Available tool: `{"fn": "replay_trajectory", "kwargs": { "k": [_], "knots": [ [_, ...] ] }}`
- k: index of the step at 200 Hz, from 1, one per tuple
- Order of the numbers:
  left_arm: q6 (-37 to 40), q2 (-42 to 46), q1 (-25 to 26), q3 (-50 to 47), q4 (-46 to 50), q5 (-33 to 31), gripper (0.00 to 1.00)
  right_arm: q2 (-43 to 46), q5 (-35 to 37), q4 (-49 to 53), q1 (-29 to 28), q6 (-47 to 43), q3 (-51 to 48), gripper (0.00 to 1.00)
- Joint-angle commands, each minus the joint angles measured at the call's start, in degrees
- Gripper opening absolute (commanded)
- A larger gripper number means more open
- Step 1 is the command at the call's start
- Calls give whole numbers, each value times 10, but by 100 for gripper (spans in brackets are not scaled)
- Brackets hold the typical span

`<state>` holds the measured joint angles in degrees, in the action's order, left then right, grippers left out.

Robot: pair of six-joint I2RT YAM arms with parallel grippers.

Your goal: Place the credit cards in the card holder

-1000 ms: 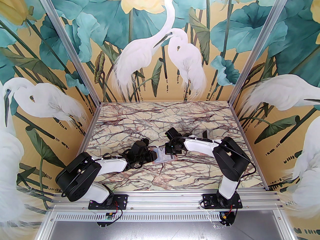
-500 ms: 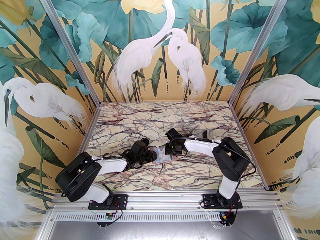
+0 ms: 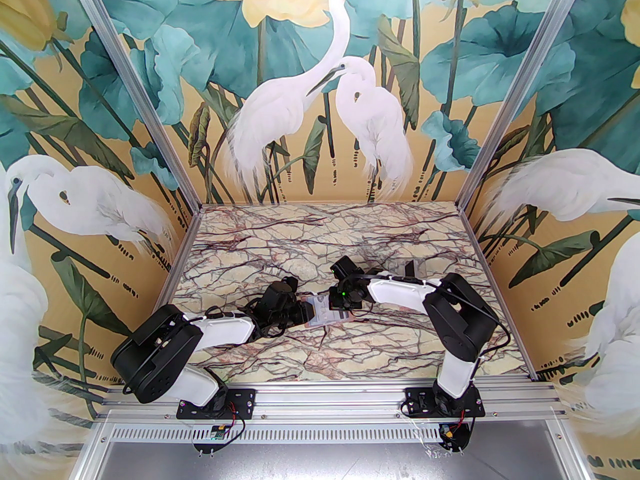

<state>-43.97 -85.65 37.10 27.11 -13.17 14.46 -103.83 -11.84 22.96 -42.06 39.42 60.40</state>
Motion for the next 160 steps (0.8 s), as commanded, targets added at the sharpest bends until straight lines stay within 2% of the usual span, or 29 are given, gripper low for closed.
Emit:
{"fn": "replay_trajectory", "kwargs": {
  "k": [1, 160],
  "knots": [
    [0, -18, -4, -12, 8, -14, 31, -13, -14, -2, -11, 12, 4, 5],
    [0, -19, -4, -12, 8, -14, 31, -29, -28, 0, -24, 12, 27, 5]
  ]
}}
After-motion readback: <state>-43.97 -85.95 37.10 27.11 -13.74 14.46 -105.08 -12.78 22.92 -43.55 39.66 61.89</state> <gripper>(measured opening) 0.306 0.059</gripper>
